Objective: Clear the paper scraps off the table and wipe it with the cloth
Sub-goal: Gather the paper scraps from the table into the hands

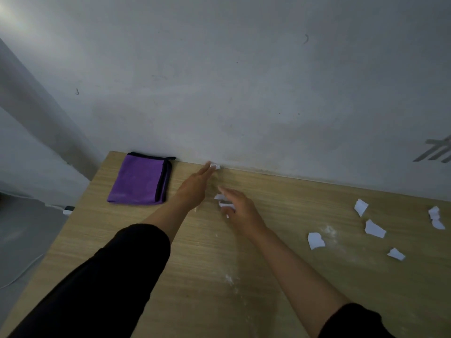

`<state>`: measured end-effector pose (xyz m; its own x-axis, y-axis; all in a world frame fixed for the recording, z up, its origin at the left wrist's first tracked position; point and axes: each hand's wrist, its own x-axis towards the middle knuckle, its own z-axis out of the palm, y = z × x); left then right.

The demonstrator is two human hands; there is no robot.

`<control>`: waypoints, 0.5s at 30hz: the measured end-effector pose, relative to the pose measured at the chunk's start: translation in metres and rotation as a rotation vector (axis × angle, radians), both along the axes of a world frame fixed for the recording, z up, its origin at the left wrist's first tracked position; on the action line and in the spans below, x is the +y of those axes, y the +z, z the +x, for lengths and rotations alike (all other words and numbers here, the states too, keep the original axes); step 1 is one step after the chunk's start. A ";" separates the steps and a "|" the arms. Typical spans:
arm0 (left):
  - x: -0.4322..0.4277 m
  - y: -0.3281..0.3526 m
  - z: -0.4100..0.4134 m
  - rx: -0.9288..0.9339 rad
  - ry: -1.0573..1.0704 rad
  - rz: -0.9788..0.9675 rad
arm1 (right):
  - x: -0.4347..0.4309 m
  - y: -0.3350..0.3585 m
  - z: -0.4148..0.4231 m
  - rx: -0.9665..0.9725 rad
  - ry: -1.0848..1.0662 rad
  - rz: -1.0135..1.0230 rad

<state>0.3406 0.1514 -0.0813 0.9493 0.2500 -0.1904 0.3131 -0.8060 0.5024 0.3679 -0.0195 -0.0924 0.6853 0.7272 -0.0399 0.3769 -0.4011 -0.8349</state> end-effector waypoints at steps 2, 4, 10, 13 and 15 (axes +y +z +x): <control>0.004 -0.004 0.001 -0.053 -0.026 -0.012 | 0.006 -0.004 0.000 -0.070 -0.097 -0.038; 0.007 -0.008 0.000 -0.134 -0.056 -0.049 | 0.008 0.001 0.003 0.008 -0.340 -0.026; 0.002 -0.007 -0.006 -0.164 -0.053 0.052 | -0.002 0.017 0.031 0.724 -0.667 0.164; -0.009 0.000 -0.011 -0.137 0.078 -0.003 | -0.009 0.023 0.031 0.776 -0.653 0.177; -0.020 0.005 -0.018 -0.165 0.202 -0.139 | -0.012 0.024 0.026 0.750 -0.640 0.155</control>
